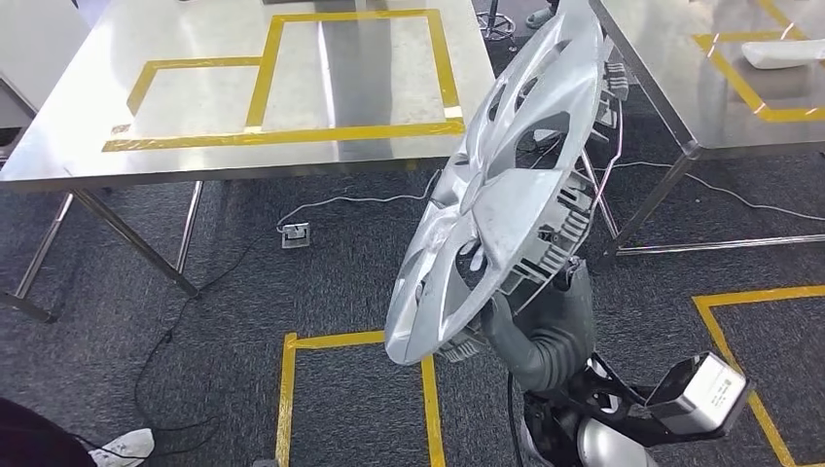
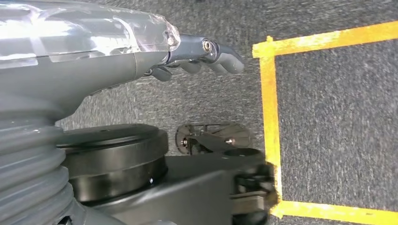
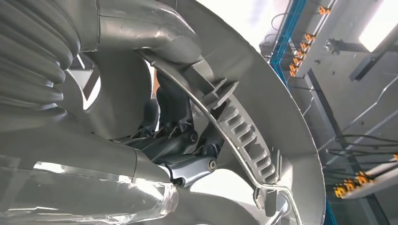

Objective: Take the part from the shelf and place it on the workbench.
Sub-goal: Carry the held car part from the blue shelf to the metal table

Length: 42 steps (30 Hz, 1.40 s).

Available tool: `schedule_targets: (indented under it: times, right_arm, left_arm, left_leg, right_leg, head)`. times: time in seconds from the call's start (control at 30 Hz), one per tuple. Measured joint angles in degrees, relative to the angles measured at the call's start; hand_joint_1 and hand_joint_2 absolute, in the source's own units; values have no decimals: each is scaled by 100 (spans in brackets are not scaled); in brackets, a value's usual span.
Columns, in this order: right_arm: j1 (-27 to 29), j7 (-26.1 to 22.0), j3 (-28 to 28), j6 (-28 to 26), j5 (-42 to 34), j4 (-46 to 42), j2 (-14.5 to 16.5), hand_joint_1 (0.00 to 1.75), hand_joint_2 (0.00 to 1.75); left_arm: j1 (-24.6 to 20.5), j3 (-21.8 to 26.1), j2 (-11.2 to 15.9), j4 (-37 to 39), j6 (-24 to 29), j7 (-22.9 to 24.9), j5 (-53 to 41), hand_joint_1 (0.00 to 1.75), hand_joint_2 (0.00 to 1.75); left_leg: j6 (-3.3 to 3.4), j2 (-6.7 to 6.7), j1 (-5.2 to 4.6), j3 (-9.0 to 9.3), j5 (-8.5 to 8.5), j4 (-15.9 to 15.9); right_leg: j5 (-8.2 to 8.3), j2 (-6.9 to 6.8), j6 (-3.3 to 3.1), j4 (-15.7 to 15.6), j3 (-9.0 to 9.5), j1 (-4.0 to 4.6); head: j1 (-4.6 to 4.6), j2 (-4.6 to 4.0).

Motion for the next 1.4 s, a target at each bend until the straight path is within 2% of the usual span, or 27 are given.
schedule_targets:
  times: [0.03, 0.07, 0.1, 0.13, 0.17, 0.2, 0.23, 0.3, 0.37, 0.57, 0.6, 0.67, 0.73, 0.8, 0.87, 0.9, 0.93, 0.97, 1.0, 1.07, 1.13, 1.2, 1.3, 1.33, 1.4]
  right_arm:
    - [1, 0, 0, -2, -1, 4, 0, 175, 175]
    - [0, 0, 0, -3, -1, 6, 1, 175, 175]
    - [-1, 0, 0, -4, -1, 7, 1, 175, 175]
    - [-5, 0, 0, -4, -1, 6, 2, 175, 175]
    - [-8, -2, -1, -4, -1, 4, 2, 175, 175]
    - [-7, -3, -2, -4, -2, 5, 1, 175, 175]
    - [-6, -4, -3, -4, -2, 5, 1, 175, 175]
    - [-2, -5, -4, -4, -3, 6, -1, 175, 175]
    - [-7, -5, -4, -4, -3, 5, -1, 175, 175]
    - [-9, -7, -4, -3, -5, 5, 0, 175, 175]
    - [-9, -7, -4, -2, -6, 5, 0, 175, 175]
    - [-9, -9, -3, 1, -9, 7, 2, 175, 175]
    - [-9, -14, -3, 3, -11, 7, 2, 175, 175]
    - [-11, -17, -4, 6, -11, 5, 1, 175, 175]
    - [-14, -21, -5, 9, -11, 5, 0, 175, 175]
    - [-13, -22, -5, 10, -11, 6, 0, 175, 175]
    - [-7, -24, -5, 11, -13, 8, 0, 175, 175]
    - [-2, -24, -5, 11, -14, 9, 0, 175, 175]
    - [4, -24, -4, 11, -16, 11, 0, 175, 175]
    - [10, -24, -4, 13, -17, 10, 0, 175, 175]
    - [6, -24, -4, 19, -14, 16, 0, 175, 175]
    - [8, -24, -4, 23, -15, 24, -1, 175, 175]
    - [14, -25, -2, 25, -19, 23, 2, 175, 175]
    - [9, -25, -3, 25, -17, 20, 4, 175, 175]
    - [1, -26, -4, 26, -14, 14, 9, 175, 175]
  left_arm:
    - [4, 0, 2, 1, 0, -1, 0, 0, 175]
    - [6, 0, 4, 1, 0, -2, 0, 0, 175]
    - [6, 0, 6, 1, 0, -3, 0, 0, 175]
    - [3, 0, 6, 1, 0, -8, 0, 0, 175]
    - [0, 0, 4, 0, 0, -11, 0, 0, 175]
    - [-1, 0, 1, 0, 0, -14, 1, 0, 175]
    - [2, 0, -1, 1, 0, -16, 1, 0, 175]
    - [11, 0, -5, 2, 0, -16, 2, 0, 175]
    - [11, 0, -7, 2, 0, -17, 2, 0, 175]
    - [11, 0, -13, 2, -3, -1, 20, 0, 175]
    - [10, 0, -11, 2, -5, 5, 20, 0, 175]
    - [10, 0, -4, 2, -8, 19, 20, 0, 175]
    - [11, 0, 4, 2, -9, 34, 20, 0, 175]
    - [7, 0, 9, 2, -9, 44, 20, 0, 175]
    - [1, 0, 6, 2, -10, 47, 20, 0, 175]
    - [0, 0, 4, 2, -11, 48, 20, 0, 175]
    - [3, 0, 3, 2, -13, 50, 20, 0, 175]
    - [5, 0, 3, 2, -13, 52, 20, 0, 175]
    - [7, 0, 3, 2, -13, 54, 20, 0, 175]
    - [8, 0, -1, 1, -15, 55, 20, 0, 175]
    - [2, 0, -2, 1, -17, 55, 19, 0, 175]
    - [5, 0, 1, 2, -17, 57, 18, 0, 175]
    - [5, 0, 6, 1, -19, 62, 17, 0, 175]
    - [-1, 0, 7, 0, -20, 63, 17, 0, 175]
    - [-5, 0, 7, -1, -20, 64, 17, 0, 175]
  left_leg:
    - [-5, 1, 8, 75, 164, -165]
    - [-2, 15, 13, 246, 388, -513]
    - [6, 41, 6, 433, 539, -853]
    - [30, 67, -4, 590, 618, -1147]
    - [61, 87, -15, 687, 632, -1326]
    - [87, 94, -24, 716, 584, -1368]
    - [109, 85, -25, 725, 576, -1400]
    - [125, 60, -25, 725, 567, -1396]
    - [148, 36, -30, 726, 553, -1397]
    - [208, 13, -49, 727, 532, -1395]
    - [227, 10, -62, 725, 524, -1384]
    - [291, 2, -87, 714, 493, -1378]
    - [383, -8, -81, 756, 465, -1422]
    - [440, -20, -52, 860, 466, -1479]
    - [455, -34, -45, 925, 469, -1496]
    - [452, -42, -48, 935, 462, -1495]
    - [442, -51, -50, 947, 452, -1493]
    - [425, -64, -49, 965, 436, -1491]
    - [401, -79, -45, 995, 414, -1489]
    - [339, -107, -31, 1079, 355, -1492]
    - [266, -125, -29, 1132, 304, -1488]
    - [183, -127, -37, 1160, 277, -1471]
    - [85, -64, -38, 1142, 181, -1322]
    - [62, -37, -37, 1041, 79, -1122]
    - [36, -13, -36, 634, -196, -448]
  right_leg:
    - [-18, -23, 9, 9, 13, -2]
    - [-46, -37, 28, 24, 36, -7]
    - [-77, -45, 56, 38, 55, -7]
    - [-110, -47, 91, 65, 66, -3]
    - [-139, -48, 123, 86, 68, 2]
    - [-160, -47, 124, 103, 62, 12]
    - [-175, -45, 97, 120, 59, 15]
    - [-177, -46, 4, 114, 70, 16]
    - [-163, -48, -31, 86, 90, 16]
    - [-148, -50, -6, 13, 130, 10]
    - [-140, -52, 26, -11, 138, 7]
    - [-119, -64, 193, -44, 162, -15]
    - [-95, -67, 356, -13, 185, -40]
    - [-203, -12, 378, 220, 120, -47]
    - [-528, 60, 373, 823, -178, -46]
    - [-694, 80, 370, 1195, -395, -43]
    - [-786, 91, 361, 1482, -584, -43]
    - [-764, 96, 347, 1600, -701, -43]
    - [-612, 98, 333, 1506, -718, -45]
    - [-104, 107, 314, 852, -512, -47]
    - [82, 117, 267, 306, -339, -24]
    - [27, 117, 184, 192, -319, 6]
    - [63, 104, 78, 149, -209, -15]
    - [53, 96, 50, 128, -161, -23]
    - [3, 83, 3, 112, -101, -15]
  head:
    - [-22, 0]
    - [-45, 0]
    - [-67, 0]
    - [-88, 0]
    - [-105, 0]
    - [-107, 0]
    - [-97, 0]
    - [-55, 0]
    - [-13, 0]
    - [81, 0]
    - [97, 0]
    - [107, 0]
    - [91, 0]
    - [97, 0]
    - [145, 0]
    - [171, 0]
    - [188, 0]
    - [199, 0]
    - [209, 0]
    - [221, 0]
    - [223, 0]
    - [204, 0]
    - [150, 0]
    - [115, 0]
    - [24, 0]
